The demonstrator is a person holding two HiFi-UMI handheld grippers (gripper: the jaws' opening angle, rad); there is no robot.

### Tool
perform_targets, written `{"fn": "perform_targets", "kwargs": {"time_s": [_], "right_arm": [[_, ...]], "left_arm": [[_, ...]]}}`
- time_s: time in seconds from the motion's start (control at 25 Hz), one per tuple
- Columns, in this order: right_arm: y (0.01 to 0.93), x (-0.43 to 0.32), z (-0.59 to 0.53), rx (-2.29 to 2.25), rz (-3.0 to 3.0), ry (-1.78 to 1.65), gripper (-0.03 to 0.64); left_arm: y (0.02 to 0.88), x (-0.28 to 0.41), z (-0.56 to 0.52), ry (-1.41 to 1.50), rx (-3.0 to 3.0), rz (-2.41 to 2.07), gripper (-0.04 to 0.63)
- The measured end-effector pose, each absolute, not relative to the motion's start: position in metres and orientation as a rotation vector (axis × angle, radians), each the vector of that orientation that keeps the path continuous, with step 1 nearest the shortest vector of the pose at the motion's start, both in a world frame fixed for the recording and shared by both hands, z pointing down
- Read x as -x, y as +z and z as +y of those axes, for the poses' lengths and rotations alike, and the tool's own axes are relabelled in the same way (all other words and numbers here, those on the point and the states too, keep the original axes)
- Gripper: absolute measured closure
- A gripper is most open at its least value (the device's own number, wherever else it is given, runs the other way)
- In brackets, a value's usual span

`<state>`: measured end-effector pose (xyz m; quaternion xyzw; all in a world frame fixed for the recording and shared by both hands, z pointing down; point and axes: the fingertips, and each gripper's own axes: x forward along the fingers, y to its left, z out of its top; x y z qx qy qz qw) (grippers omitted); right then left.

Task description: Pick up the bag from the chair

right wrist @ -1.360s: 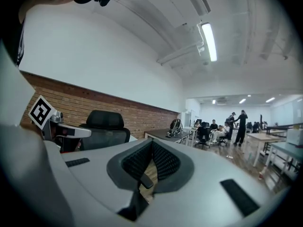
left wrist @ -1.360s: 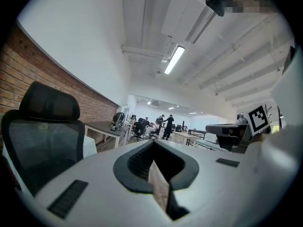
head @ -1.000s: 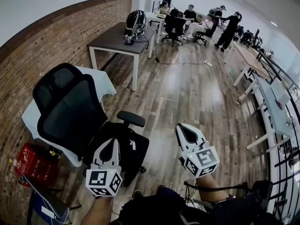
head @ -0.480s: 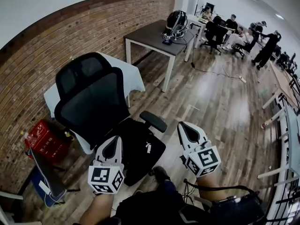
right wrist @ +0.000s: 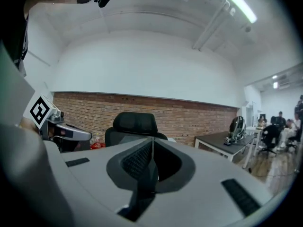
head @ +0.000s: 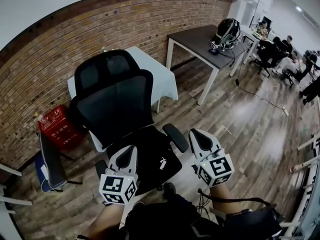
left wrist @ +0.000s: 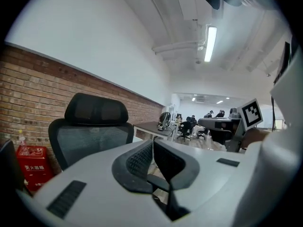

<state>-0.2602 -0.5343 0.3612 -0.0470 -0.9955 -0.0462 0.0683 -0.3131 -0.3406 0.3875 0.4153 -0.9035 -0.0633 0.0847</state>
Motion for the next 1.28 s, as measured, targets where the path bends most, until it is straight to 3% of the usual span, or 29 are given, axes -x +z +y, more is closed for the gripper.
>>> {"fn": "perform_targets", "kwargs": {"time_s": [0.44,0.48,0.56,0.6,0.88,1.28], "right_arm": [[0.374,0.311,-0.545,0.467,-2.971,-0.218,0.598],[0.378,0.316,-0.543,0.509,-2.95,-0.225,0.585],[0.387,0.326,-0.536,0.593,-2.9,-0.235,0.481],[0.392,0.329,-0.534,0.633,-2.879,-0.241,0.471],[0.424,0.359,-0.528,0.81,-2.765,-0.309,0.453],[0.498,0.389,-0.499,0.97,-2.536,-0.442,0.376]], "left_arm": [[0.405,0.321,-0.339,-0.189,-0.933,-2.765,0.581],[0.407,0.323,-0.337,-0.192,-0.902,-2.772,0.581],[0.412,0.325,-0.332,-0.2,-0.85,-2.776,0.58],[0.416,0.324,-0.329,-0.202,-0.822,-2.774,0.575],[0.449,0.328,-0.323,-0.188,-0.666,-2.737,0.48],[0.535,0.34,-0.323,-0.162,-0.65,-2.57,0.368]]}}
